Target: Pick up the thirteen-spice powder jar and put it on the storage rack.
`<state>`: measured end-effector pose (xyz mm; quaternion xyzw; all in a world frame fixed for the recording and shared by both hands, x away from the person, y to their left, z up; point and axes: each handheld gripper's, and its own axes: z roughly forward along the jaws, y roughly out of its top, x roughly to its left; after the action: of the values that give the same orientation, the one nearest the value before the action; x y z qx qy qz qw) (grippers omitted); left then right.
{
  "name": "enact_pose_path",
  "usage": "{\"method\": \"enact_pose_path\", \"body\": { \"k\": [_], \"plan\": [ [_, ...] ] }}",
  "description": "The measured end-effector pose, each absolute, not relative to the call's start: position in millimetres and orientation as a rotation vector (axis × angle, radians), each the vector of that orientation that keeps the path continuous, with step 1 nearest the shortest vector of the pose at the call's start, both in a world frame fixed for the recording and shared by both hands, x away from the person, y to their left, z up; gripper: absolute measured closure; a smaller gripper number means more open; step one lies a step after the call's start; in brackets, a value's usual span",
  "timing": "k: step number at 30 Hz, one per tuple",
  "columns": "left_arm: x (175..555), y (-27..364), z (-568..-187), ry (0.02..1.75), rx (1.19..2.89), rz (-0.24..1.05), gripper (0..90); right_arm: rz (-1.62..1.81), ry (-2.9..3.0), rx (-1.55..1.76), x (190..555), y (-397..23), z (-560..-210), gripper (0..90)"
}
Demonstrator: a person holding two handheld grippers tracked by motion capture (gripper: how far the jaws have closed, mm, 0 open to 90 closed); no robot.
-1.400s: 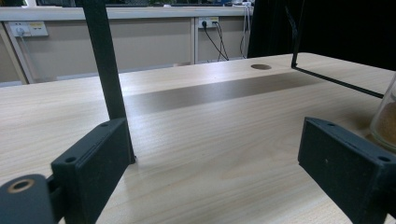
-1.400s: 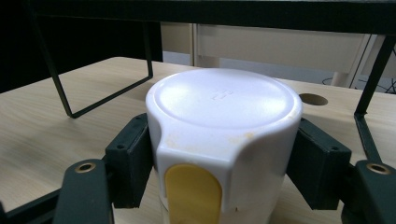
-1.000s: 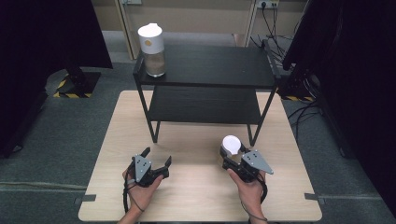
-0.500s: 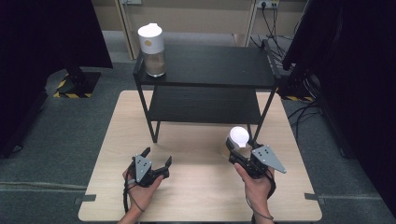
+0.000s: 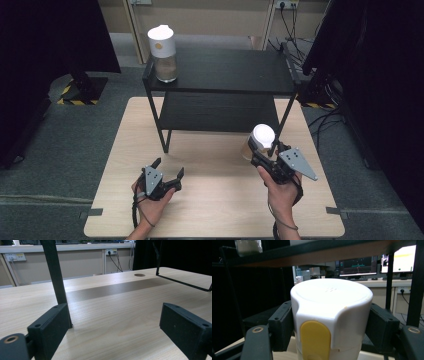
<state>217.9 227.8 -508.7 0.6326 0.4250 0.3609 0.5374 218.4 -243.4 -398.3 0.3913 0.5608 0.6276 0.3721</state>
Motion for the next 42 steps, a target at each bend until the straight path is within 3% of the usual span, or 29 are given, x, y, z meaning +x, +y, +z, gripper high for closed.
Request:
{"method": "enact_pose_path", "body": {
  "k": [42],
  "plan": [
    [218, 227, -508, 1.009, 1.511, 0.863, 8.9, 1.679, 1.319, 0.926, 236, -243, -332, 31.0]
  ]
}}
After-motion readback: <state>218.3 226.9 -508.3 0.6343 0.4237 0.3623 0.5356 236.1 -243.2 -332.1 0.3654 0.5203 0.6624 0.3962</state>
